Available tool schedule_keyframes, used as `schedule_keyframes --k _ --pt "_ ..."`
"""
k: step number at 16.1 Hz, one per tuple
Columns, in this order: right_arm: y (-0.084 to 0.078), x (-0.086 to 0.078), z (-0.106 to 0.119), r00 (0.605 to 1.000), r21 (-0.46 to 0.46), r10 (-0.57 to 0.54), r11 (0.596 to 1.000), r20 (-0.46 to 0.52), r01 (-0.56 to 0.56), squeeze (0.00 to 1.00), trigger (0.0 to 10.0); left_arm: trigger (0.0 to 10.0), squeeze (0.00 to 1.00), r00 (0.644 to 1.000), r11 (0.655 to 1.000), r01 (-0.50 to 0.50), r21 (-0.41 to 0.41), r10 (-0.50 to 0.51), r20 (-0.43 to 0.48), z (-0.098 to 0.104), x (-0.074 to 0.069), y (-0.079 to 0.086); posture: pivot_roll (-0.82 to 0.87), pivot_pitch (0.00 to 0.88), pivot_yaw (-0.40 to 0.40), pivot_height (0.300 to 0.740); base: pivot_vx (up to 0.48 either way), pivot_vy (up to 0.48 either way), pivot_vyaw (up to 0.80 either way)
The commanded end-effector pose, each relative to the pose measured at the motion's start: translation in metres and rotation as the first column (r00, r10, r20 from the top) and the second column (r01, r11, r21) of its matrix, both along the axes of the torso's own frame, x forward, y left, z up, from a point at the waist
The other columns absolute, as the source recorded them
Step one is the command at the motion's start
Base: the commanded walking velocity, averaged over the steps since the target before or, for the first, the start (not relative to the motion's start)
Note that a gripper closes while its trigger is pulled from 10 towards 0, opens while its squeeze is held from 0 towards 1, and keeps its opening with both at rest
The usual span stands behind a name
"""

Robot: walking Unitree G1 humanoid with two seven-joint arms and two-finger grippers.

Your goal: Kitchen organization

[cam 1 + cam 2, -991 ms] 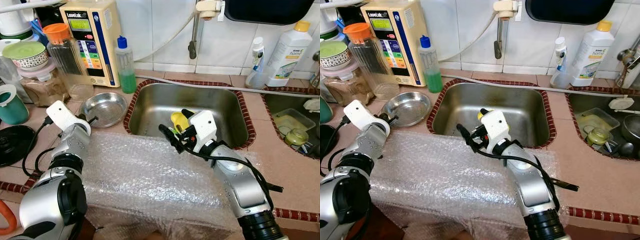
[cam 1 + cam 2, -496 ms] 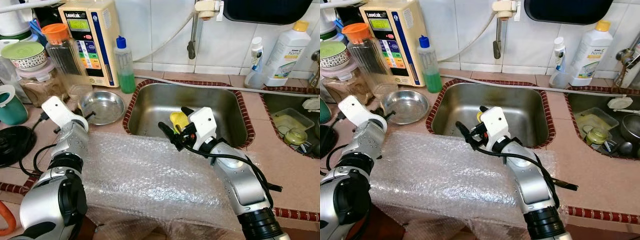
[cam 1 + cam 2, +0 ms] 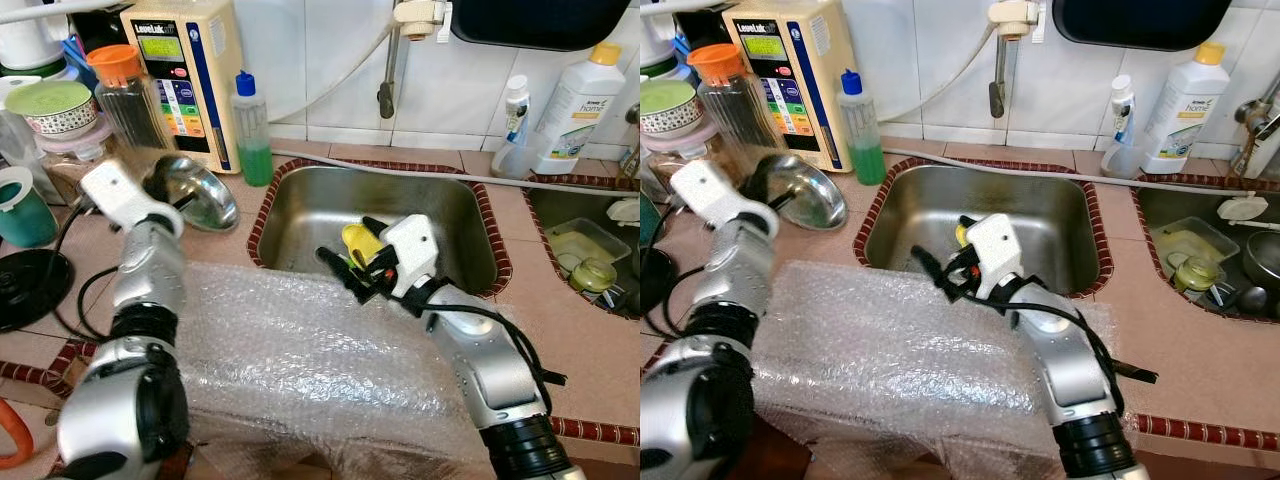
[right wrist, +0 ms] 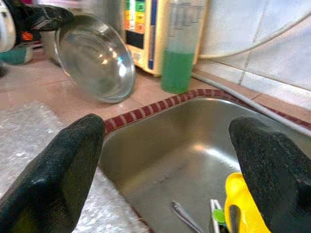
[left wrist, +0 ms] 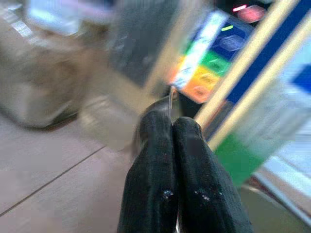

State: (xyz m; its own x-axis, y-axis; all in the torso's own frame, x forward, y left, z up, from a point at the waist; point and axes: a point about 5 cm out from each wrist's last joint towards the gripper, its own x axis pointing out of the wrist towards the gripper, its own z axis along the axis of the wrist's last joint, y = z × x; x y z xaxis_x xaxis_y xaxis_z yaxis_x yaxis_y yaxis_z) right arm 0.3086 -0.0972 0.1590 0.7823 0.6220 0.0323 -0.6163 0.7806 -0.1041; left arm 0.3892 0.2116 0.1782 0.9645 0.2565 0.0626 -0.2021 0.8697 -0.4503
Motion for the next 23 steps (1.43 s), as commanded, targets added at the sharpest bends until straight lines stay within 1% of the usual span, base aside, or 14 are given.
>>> schedule_keyframes --k 1,4,7,11,12,13,14,15,16,17,18,19,20,23 --pt "-0.001 0.003 0.007 1.000 0.017 -0.017 1.000 0.017 0.016 0.00 10.0 0.0 0.00 0.999 0.999 0.014 0.038 -0.016 0.046 0.008 -0.001 -0.001 0.04 0.000 0.050 0.740 0.000 0.000 0.00" --pt "-0.002 0.004 0.006 1.000 0.025 -0.027 0.999 0.012 0.027 0.00 10.0 0.0 0.00 0.988 0.991 0.047 0.123 -0.064 0.143 0.025 -0.002 -0.008 0.05 0.000 0.052 0.740 0.000 0.000 0.00" --pt "-0.002 0.004 0.006 1.000 0.027 -0.029 0.999 0.009 0.028 0.00 10.0 0.0 0.00 0.987 0.985 0.039 0.169 -0.064 0.148 0.028 -0.004 -0.010 0.05 0.000 0.051 0.740 0.000 0.000 0.00" --pt "-0.003 0.005 0.006 0.999 0.036 -0.037 0.999 0.006 0.037 0.00 10.0 0.0 0.00 0.971 0.984 0.108 0.143 -0.135 0.196 0.034 -0.004 -0.021 0.05 0.000 0.048 0.740 0.000 0.000 0.00" --pt "-0.005 0.010 0.009 0.998 0.092 -0.060 0.994 -0.012 0.061 0.00 10.0 0.0 0.00 0.941 0.972 0.209 0.106 -0.229 0.249 0.042 -0.004 -0.035 0.05 0.000 0.048 0.740 0.000 0.000 0.00" --pt "-0.008 0.016 0.013 0.994 0.182 -0.096 0.978 -0.052 0.104 0.00 10.0 0.0 0.00 0.885 0.937 0.340 0.085 -0.349 0.308 0.053 -0.006 -0.053 0.06 0.000 0.048 0.740 0.000 0.000 0.00" --pt "-0.010 0.019 0.014 0.992 0.216 -0.109 0.969 -0.071 0.122 0.00 10.0 0.0 0.00 0.860 0.918 0.387 0.086 -0.393 0.327 0.057 -0.008 -0.059 0.06 0.000 0.048 0.740 0.000 0.000 0.00" --pt "-0.014 0.027 0.016 0.981 0.311 -0.141 0.934 -0.130 0.176 0.00 10.0 0.0 0.00 0.808 0.876 0.474 0.090 -0.473 0.351 0.062 -0.013 -0.073 0.06 0.000 0.048 0.740 0.000 0.000 0.00" --pt "-0.014 0.029 0.016 0.977 0.349 -0.144 0.917 -0.158 0.192 0.00 10.0 0.0 0.00 0.793 0.862 0.500 0.086 -0.495 0.355 0.063 -0.014 -0.076 0.06 0.000 0.048 0.740 0.000 0.000 0.00" --pt "-0.016 0.034 0.018 0.968 0.417 -0.152 0.881 -0.199 0.224 0.00 10.0 0.0 0.00 0.763 0.835 0.544 0.089 -0.536 0.361 0.064 -0.018 -0.083 0.06 0.000 0.049 0.740 0.000 0.000 0.00" --pt "-0.016 0.035 0.019 0.966 0.435 -0.153 0.870 -0.210 0.233 0.00 10.0 0.0 0.00 0.753 0.825 0.558 0.090 -0.549 0.363 0.064 -0.019 -0.085 0.06 0.000 0.049 0.740 0.000 0.000 0.00" --pt "-0.017 0.043 0.019 0.950 0.501 -0.161 0.819 -0.266 0.279 0.00 10.0 0.0 0.00 0.693 0.767 0.635 0.094 -0.618 0.371 0.064 -0.026 -0.096 0.06 0.000 0.051 0.740 0.000 0.000 0.00" --pt "-0.016 0.047 0.019 0.945 0.532 -0.158 0.794 -0.287 0.294 0.00 10.0 0.0 0.00 0.669 0.743 0.662 0.100 -0.645 0.369 0.063 -0.029 -0.100 0.06 0.000 0.051 0.740 0.000 0.000 0.00" --pt "-0.011 0.056 0.018 0.937 0.575 -0.117 0.762 -0.329 0.297 0.00 10.0 0.0 0.00 0.618 0.690 0.718 0.089 -0.692 0.374 0.064 -0.036 -0.109 0.07 0.000 0.043 0.740 0.000 0.000 0.00"
